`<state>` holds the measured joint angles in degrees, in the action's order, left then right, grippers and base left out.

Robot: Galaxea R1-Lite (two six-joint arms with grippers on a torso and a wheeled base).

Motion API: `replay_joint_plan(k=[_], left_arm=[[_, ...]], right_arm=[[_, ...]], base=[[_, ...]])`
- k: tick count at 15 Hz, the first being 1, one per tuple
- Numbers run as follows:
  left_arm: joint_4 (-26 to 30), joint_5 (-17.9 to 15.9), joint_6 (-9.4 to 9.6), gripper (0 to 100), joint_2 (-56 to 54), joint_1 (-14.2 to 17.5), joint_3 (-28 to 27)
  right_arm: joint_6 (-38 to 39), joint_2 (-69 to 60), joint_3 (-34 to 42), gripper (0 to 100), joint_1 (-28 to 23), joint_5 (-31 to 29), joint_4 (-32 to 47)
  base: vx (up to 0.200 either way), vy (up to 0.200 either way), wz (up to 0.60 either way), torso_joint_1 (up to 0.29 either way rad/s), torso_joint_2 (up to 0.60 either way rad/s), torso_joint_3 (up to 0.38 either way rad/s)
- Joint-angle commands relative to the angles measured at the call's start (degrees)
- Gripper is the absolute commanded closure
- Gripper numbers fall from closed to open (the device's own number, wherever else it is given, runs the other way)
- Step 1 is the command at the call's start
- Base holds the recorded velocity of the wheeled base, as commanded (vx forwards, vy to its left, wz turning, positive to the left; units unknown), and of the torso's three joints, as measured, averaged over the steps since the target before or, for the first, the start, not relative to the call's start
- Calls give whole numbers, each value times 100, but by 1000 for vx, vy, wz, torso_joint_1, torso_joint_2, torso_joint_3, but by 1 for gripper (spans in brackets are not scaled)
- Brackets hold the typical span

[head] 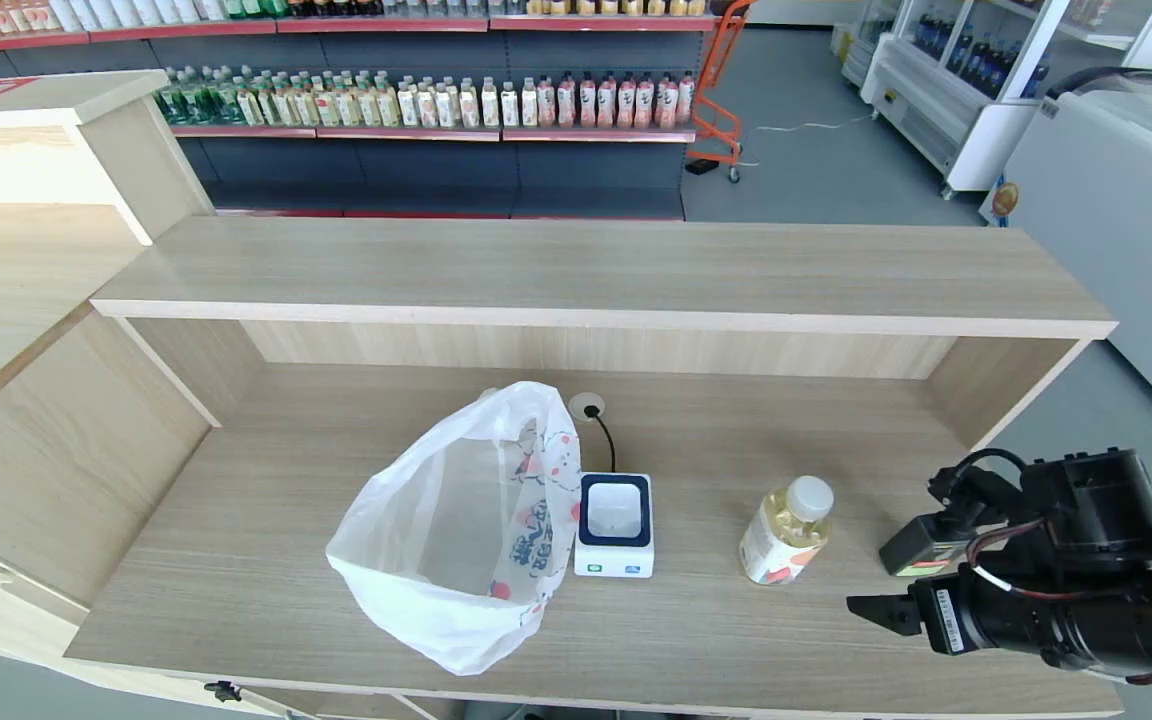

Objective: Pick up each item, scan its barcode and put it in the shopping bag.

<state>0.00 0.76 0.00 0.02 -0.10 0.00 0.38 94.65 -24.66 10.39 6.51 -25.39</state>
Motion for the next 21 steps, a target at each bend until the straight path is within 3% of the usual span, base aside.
replay_joint_plan(k=[1, 3, 7, 8, 9, 11, 21], left_arm=[[0, 4, 0, 0, -2, 1, 0], [0, 4, 0, 0, -2, 1, 0], [0, 4, 0, 0, -2, 1, 0], [0, 4, 0, 0, -2, 1, 0], [0, 4, 0, 0, -2, 1, 0], [0, 4, 0, 0, -2, 1, 0], [0, 4, 0, 0, -2, 1, 0]], right_arm=[[6, 880, 111, 0, 86, -1, -721], [-11, 1407, 128, 0, 209, -1, -1917], [-3, 1820, 172, 0, 719, -1, -2637], [-55, 2295, 49, 0, 851, -62, -3323], [-99, 2488, -21, 0, 869, -308, -3534], [-222, 2770, -258, 0, 921, -651, -3701], [-512, 3455, -1278, 0, 1123, -669, -3859]], base=[[0, 0, 0, 0, 0, 0], [0, 0, 0, 0, 0, 0], [0, 0, 0, 0, 0, 0], [0, 0, 0, 0, 0, 0], [0, 0, 0, 0, 0, 0], [0, 0, 0, 0, 0, 0], [0, 0, 0, 0, 0, 0]])
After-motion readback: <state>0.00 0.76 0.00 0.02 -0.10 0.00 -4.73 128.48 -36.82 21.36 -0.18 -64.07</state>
